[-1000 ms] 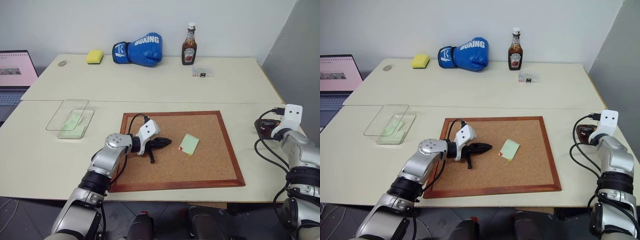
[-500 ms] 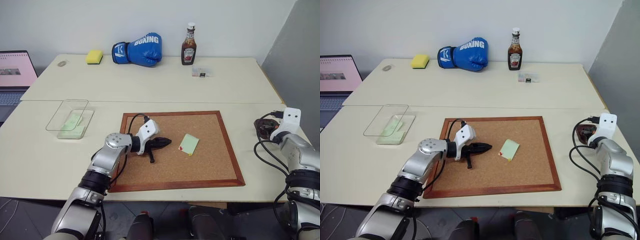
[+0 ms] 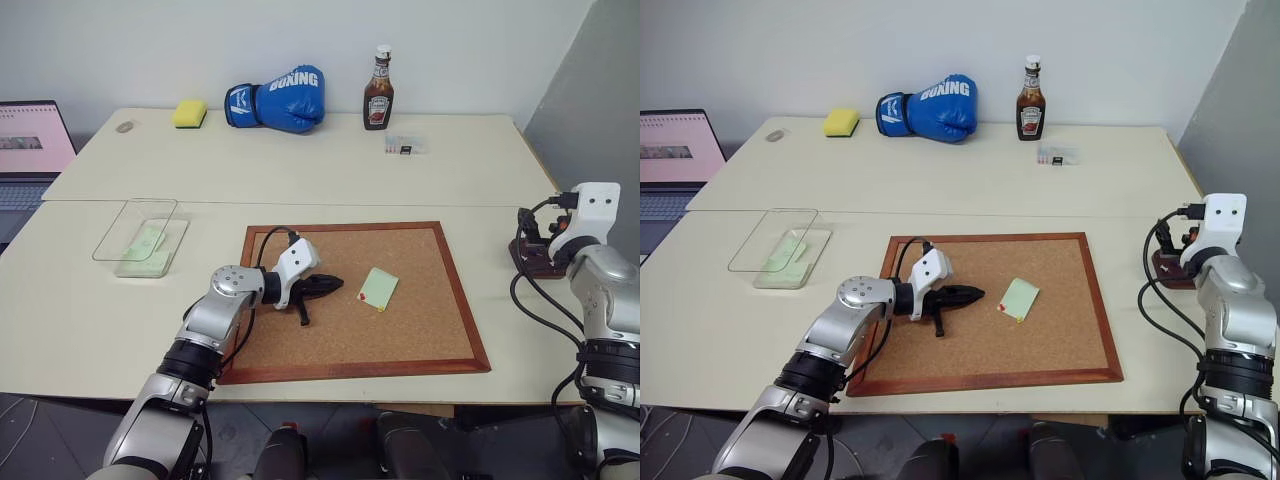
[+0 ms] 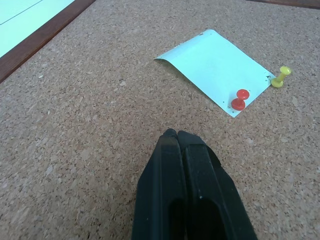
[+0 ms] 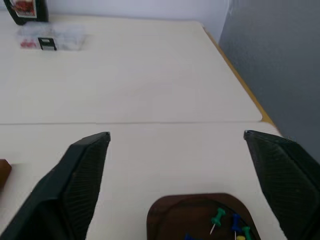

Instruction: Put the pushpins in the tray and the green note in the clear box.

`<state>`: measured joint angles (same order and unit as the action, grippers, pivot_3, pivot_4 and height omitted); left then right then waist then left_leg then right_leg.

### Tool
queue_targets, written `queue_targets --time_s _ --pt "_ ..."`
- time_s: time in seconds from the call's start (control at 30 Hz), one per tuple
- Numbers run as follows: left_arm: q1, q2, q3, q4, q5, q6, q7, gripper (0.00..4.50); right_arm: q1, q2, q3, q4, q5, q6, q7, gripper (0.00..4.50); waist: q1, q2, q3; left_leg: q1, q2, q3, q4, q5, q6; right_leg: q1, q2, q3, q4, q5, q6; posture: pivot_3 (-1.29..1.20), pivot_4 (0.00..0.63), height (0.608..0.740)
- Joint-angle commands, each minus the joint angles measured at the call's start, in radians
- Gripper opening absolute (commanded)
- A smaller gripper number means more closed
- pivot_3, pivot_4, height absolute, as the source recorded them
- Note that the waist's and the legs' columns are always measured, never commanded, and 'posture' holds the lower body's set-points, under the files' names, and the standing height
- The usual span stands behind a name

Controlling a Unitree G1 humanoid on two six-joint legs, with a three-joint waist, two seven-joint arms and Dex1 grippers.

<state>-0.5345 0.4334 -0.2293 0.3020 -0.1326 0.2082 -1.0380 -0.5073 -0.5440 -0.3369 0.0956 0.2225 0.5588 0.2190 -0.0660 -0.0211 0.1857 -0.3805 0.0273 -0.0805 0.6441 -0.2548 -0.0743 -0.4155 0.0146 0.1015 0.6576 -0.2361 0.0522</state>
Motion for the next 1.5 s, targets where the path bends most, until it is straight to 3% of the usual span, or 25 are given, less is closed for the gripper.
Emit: queue_targets --time_s 0.03,0.23,0.33,0.77,1.47,1.5 --pt "-0.004 -0.010 -0.019 0.016 0.021 0.002 0.003 0.00 0.011 -0.041 0.058 -0.188 0.076 0.061 0.135 4.49 0.001 0.000 0.000 0.000 0.000 0.000 0.000 0.000 0.000 0.000 0.000 0.000 0.000 0.000 0.000 0.00 0.150 0.740" --pt "-0.008 -0.011 -0.018 0.021 0.021 0.002 -0.001 0.00 0.231 -0.139 0.232 -0.498 0.204 0.111 0.434 4.49 0.012 0.000 0.000 -0.002 0.000 -0.001 0.000 0.000 0.000 0.000 0.000 -0.002 -0.002 0.000 0.000 0.00 0.150 0.740" --pt "-0.008 -0.009 -0.018 0.021 0.019 0.006 -0.004 0.00 0.302 -0.167 0.302 -0.577 0.224 0.105 0.509 4.49 0.010 0.000 0.000 -0.002 0.000 -0.001 -0.001 0.000 0.000 0.000 0.000 -0.002 -0.004 0.000 0.000 0.00 0.150 0.740" --pt "0.012 0.002 -0.014 -0.010 0.015 0.020 -0.007 0.00 0.302 -0.056 0.498 -0.512 0.111 -0.012 0.502 4.49 0.009 -0.001 0.000 -0.003 0.001 -0.001 -0.001 0.000 0.000 0.001 0.000 -0.001 -0.010 0.000 0.001 0.00 0.150 0.740" --pt "0.030 0.013 -0.009 -0.040 0.013 0.038 0.001 0.00 0.240 0.015 0.579 -0.297 0.012 -0.137 0.563 4.49 0.008 -0.001 0.000 -0.003 0.001 -0.001 -0.001 0.000 0.000 0.001 0.000 -0.002 -0.010 0.001 0.002 0.00 0.150 0.740" --pt "0.030 0.013 -0.008 -0.041 0.013 0.039 0.001 0.00 0.240 0.016 0.579 -0.295 0.014 -0.140 0.569 4.13 0.008 -0.001 0.000 -0.003 0.001 -0.001 -0.001 0.000 0.000 0.001 0.000 -0.002 -0.010 0.001 0.003 0.00 0.150 0.740"
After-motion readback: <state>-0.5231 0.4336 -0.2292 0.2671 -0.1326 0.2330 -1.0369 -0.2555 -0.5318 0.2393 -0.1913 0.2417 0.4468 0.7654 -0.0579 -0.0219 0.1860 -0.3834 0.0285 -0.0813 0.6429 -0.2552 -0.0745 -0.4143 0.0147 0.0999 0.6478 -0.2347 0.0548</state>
